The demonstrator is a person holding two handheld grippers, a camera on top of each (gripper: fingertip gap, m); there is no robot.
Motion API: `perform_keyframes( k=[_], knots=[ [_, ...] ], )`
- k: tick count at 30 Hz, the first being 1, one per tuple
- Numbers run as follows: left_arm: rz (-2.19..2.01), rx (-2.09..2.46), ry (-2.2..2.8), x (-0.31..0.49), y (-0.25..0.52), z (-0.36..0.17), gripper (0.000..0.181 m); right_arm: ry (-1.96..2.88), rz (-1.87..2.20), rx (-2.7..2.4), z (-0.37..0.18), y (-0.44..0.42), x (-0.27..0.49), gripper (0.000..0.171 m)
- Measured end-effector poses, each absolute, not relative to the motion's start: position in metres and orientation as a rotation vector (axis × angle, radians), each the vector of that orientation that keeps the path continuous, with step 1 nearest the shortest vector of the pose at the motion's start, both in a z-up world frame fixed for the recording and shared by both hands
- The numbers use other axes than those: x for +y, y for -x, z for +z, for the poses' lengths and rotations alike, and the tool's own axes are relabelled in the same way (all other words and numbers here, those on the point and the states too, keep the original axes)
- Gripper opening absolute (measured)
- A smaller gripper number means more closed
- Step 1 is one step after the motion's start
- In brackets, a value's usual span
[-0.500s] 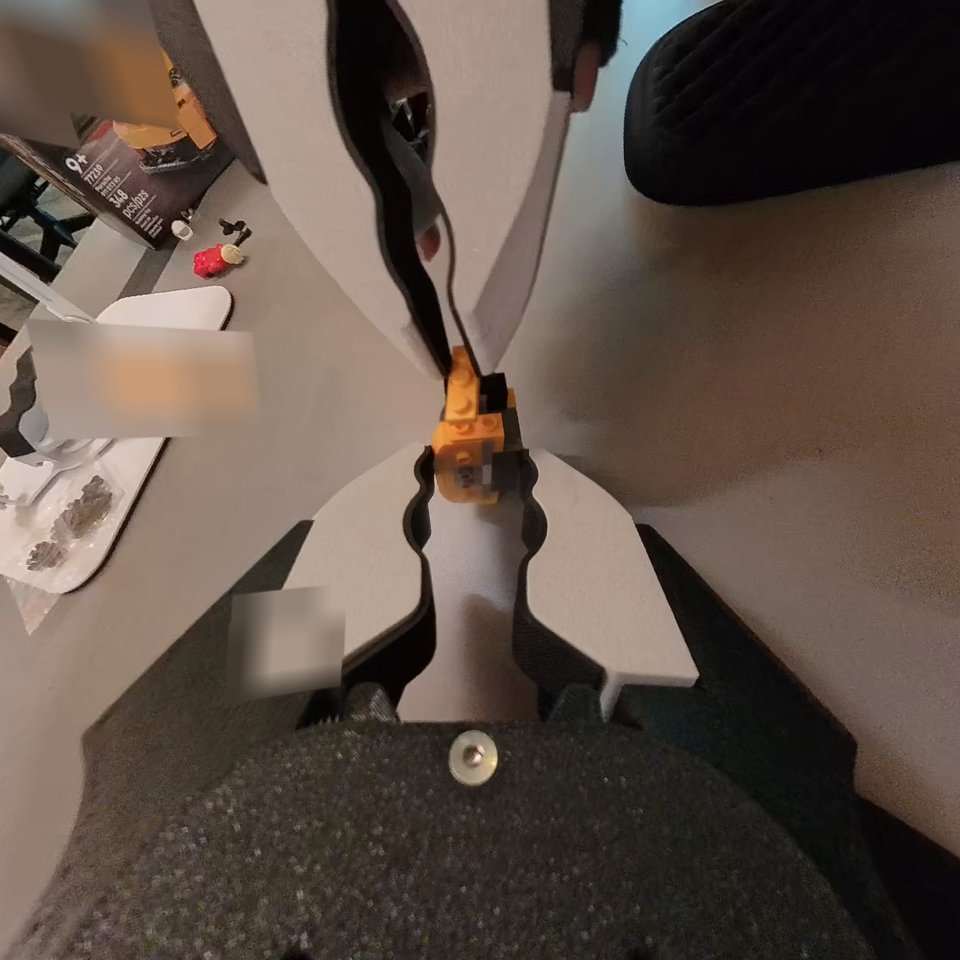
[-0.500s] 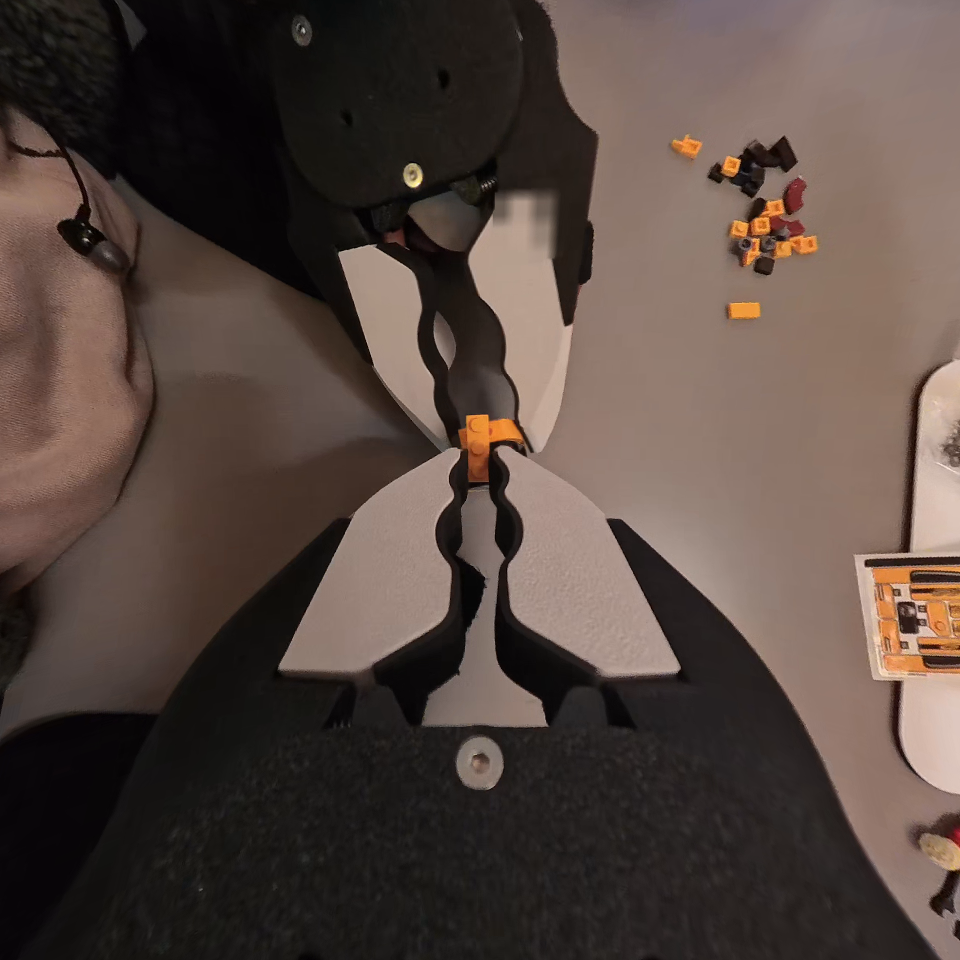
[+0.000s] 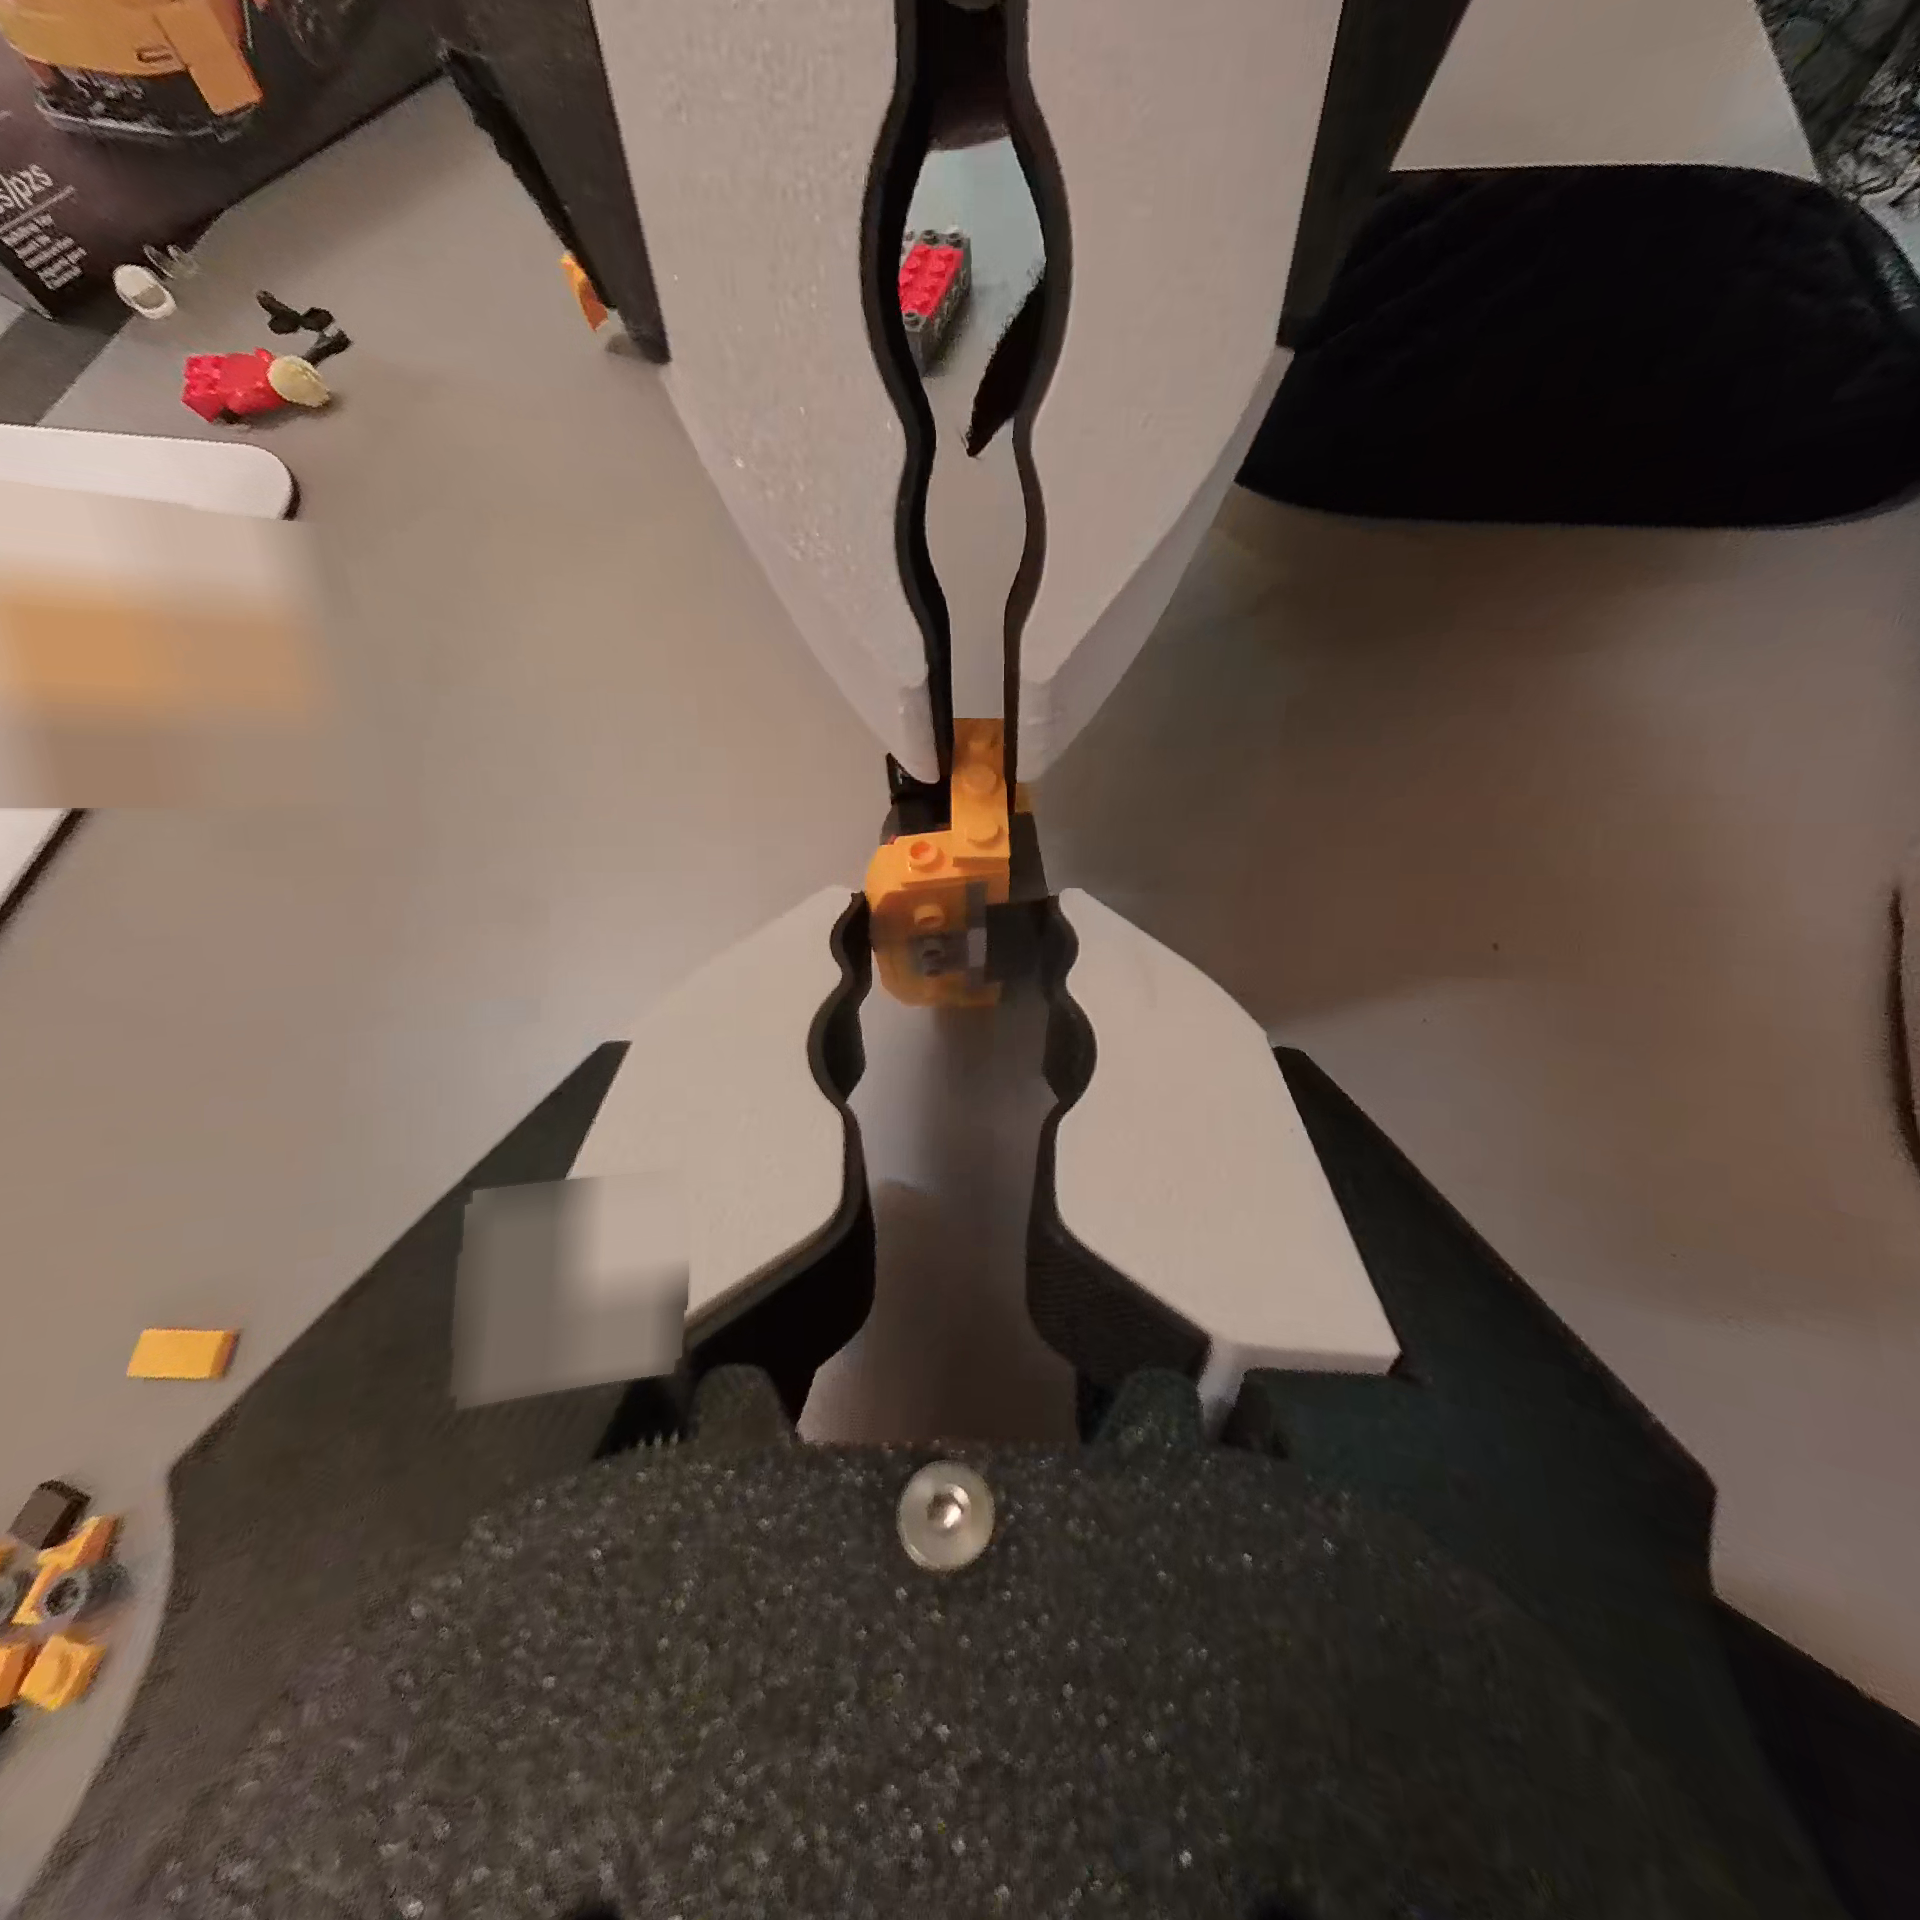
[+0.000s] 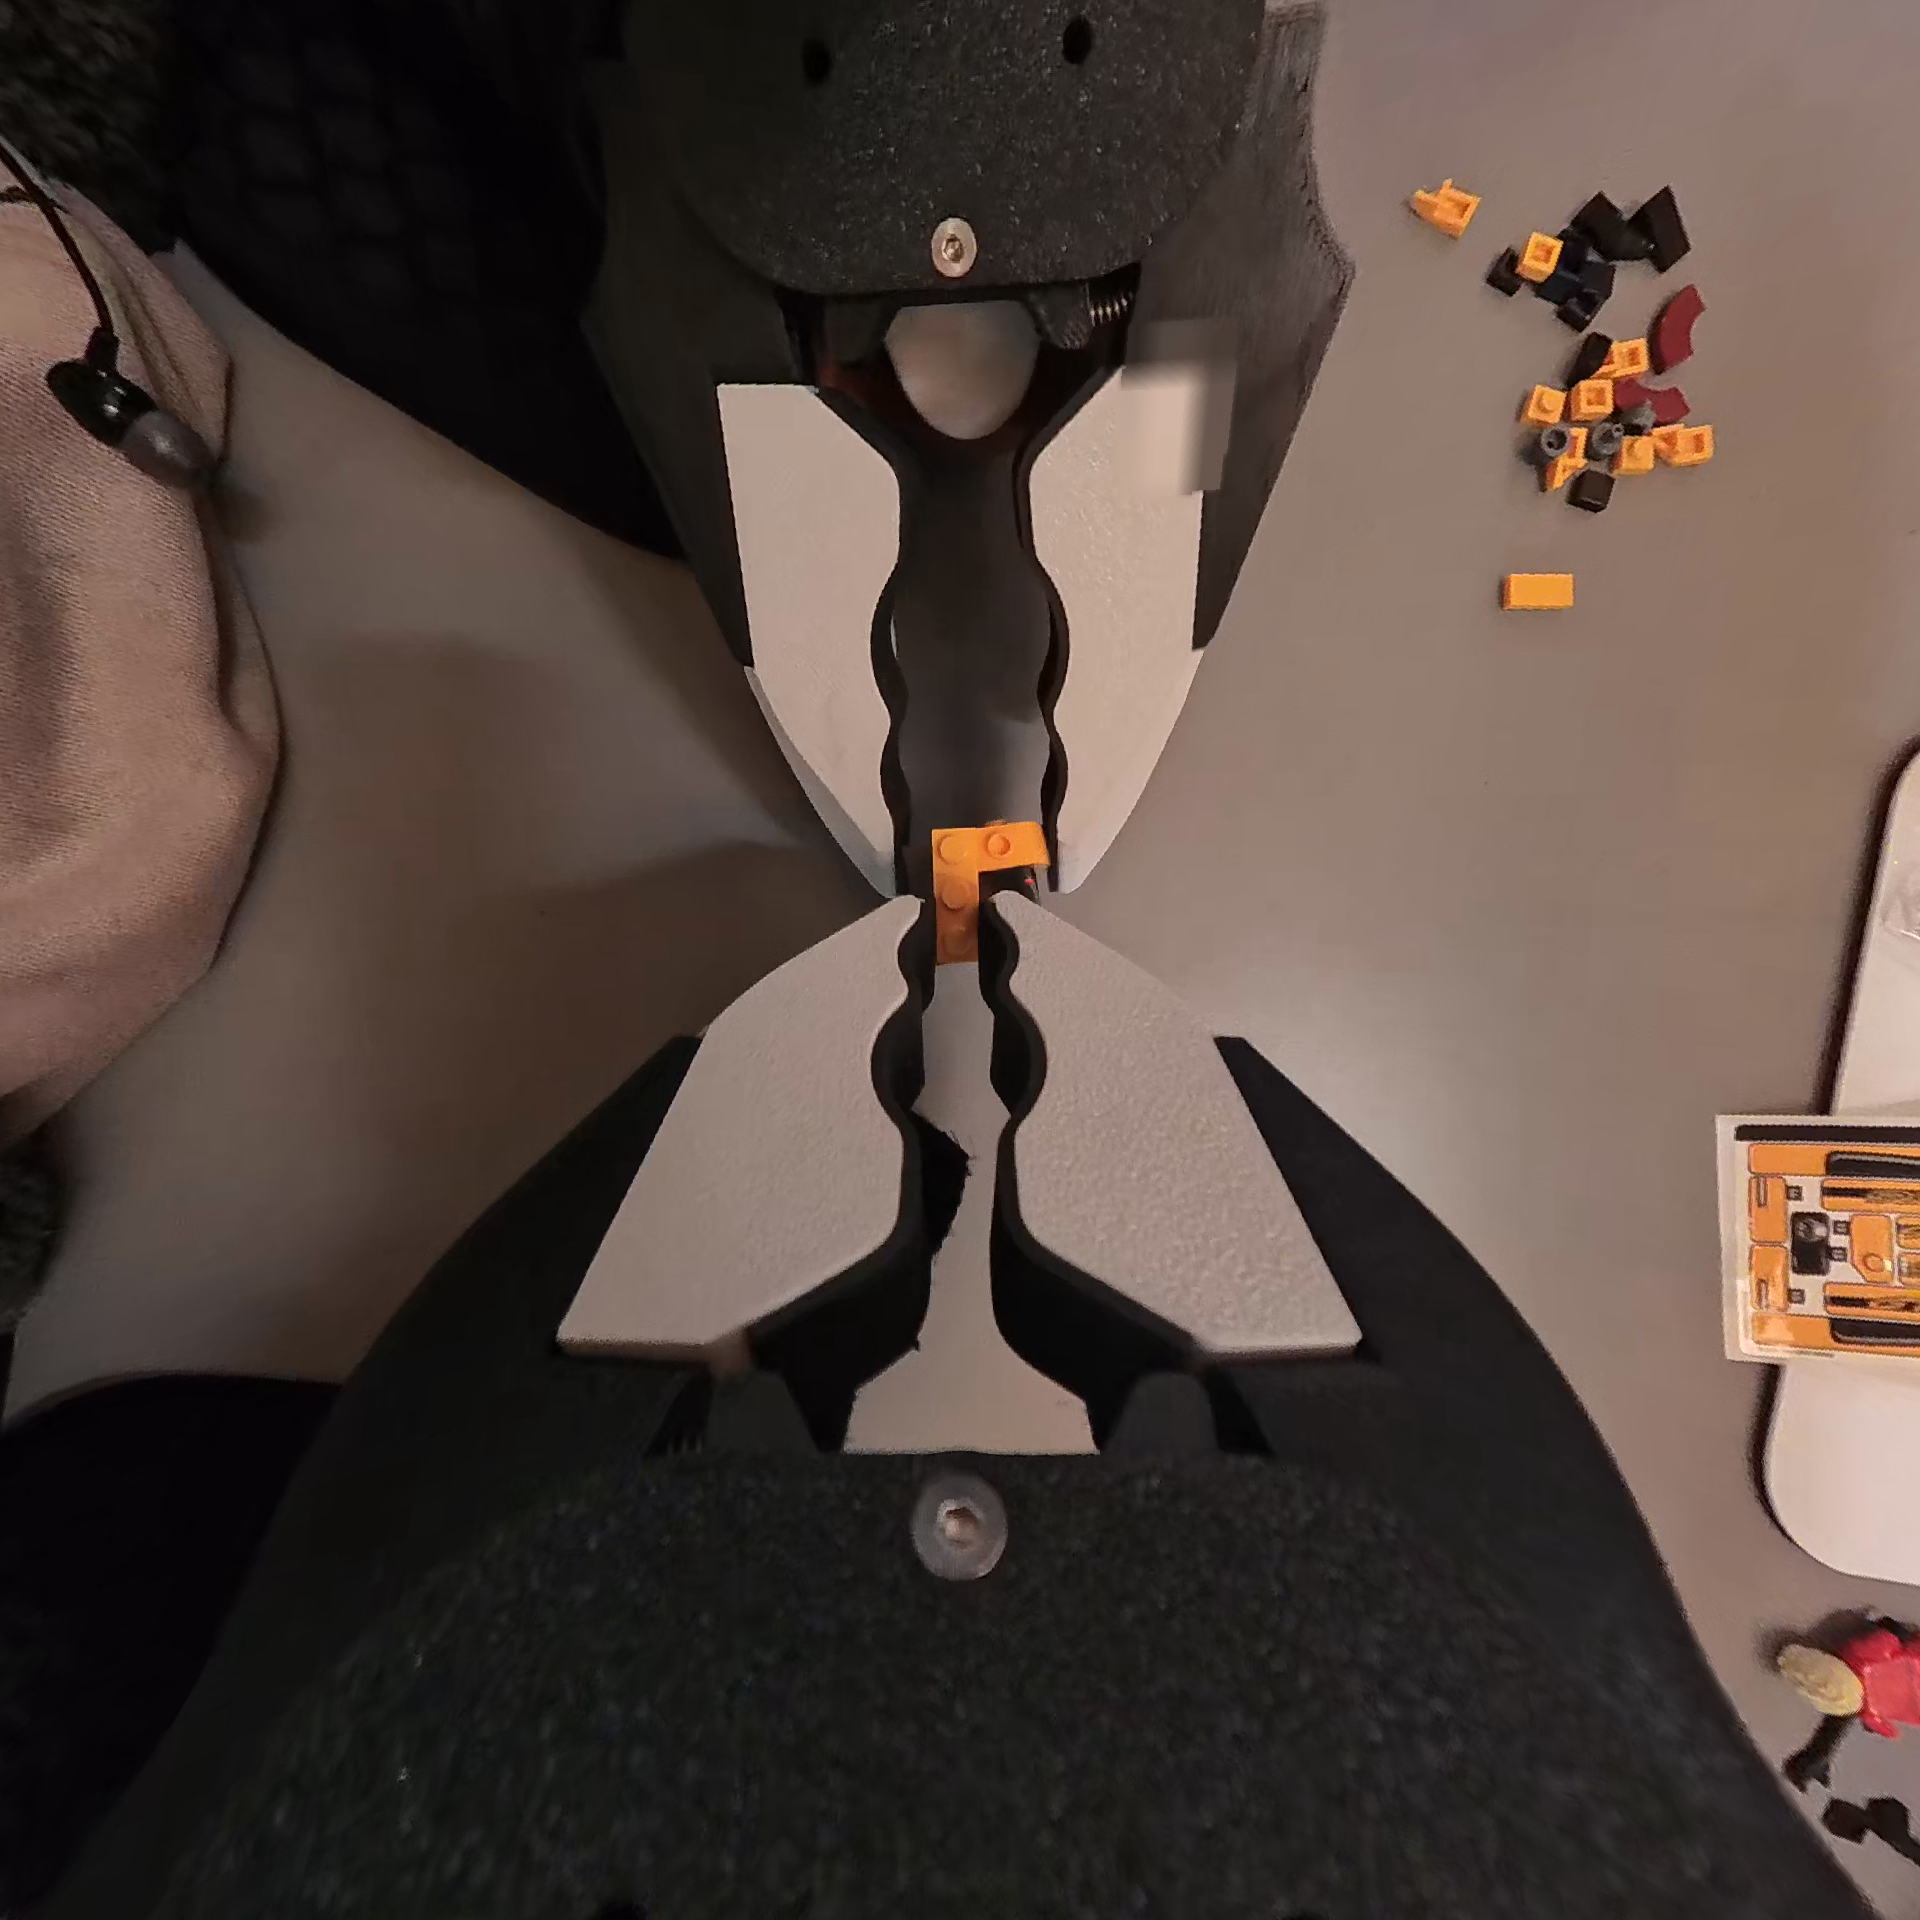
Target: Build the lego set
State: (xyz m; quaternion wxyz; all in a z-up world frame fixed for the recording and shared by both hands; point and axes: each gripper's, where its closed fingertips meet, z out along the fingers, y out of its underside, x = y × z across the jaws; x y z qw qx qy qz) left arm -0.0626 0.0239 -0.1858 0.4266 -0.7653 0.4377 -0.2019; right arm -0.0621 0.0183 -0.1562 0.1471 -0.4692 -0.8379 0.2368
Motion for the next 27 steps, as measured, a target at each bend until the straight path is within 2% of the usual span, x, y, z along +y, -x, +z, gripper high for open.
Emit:
perform_keyframes(
  k=[19, 27],
  knots=[
    [-0.531, 1.087, 1.92, 0.022, 0.062, -0.186, 0.031, 1.356, 0.673, -2.468, -0.156, 0.058, 0.018, 0.009],
    [-0.544, 1.076, 1.93, 0.022, 0.062, -0.186, 0.031, 1.313, 0.71, -2.344, -0.145, 0.05, 0.017, 0.024]
  ],
)
